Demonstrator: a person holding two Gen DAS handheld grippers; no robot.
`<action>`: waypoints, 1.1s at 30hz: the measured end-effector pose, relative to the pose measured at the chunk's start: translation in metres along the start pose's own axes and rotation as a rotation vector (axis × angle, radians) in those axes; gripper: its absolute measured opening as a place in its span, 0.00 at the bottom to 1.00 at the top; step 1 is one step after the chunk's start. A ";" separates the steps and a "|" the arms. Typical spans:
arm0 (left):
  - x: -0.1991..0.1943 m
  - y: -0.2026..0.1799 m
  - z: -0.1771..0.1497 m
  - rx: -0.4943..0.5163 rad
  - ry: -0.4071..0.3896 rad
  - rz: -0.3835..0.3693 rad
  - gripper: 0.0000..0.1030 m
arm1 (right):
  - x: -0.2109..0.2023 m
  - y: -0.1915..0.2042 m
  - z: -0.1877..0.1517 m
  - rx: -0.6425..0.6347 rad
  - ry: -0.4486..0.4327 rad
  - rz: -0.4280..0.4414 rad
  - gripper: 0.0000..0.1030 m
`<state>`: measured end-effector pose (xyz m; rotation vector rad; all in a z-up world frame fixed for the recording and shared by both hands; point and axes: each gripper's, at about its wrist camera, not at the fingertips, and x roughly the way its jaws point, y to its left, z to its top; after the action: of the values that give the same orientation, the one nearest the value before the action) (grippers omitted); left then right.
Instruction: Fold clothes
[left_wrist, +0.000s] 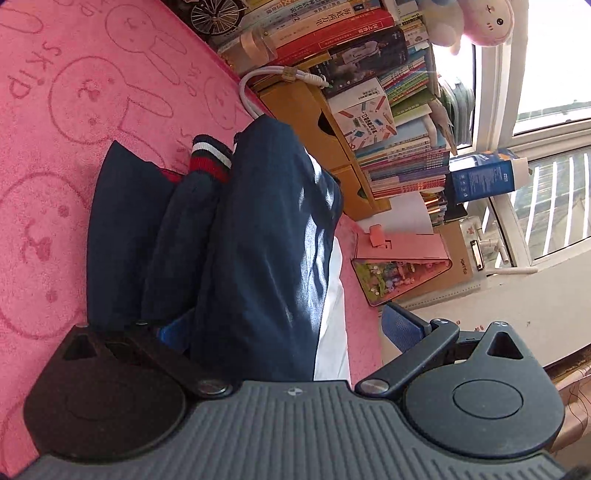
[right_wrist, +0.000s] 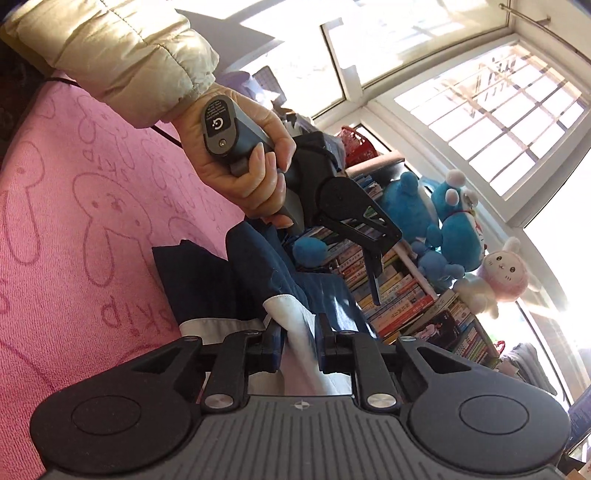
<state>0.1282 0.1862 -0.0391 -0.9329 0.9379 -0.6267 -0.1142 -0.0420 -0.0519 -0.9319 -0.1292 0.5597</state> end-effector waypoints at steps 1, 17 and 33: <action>0.001 -0.003 0.002 0.025 0.011 0.008 1.00 | 0.004 -0.002 0.002 -0.001 0.006 0.007 0.44; -0.004 -0.003 0.009 0.035 0.050 0.021 1.00 | 0.045 -0.038 0.007 0.281 0.073 0.013 0.11; 0.020 -0.012 0.018 0.010 0.032 -0.063 0.97 | 0.034 -0.055 0.004 0.466 0.116 0.100 0.11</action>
<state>0.1526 0.1714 -0.0319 -0.9490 0.9357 -0.7010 -0.0649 -0.0478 -0.0110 -0.5157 0.1491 0.5940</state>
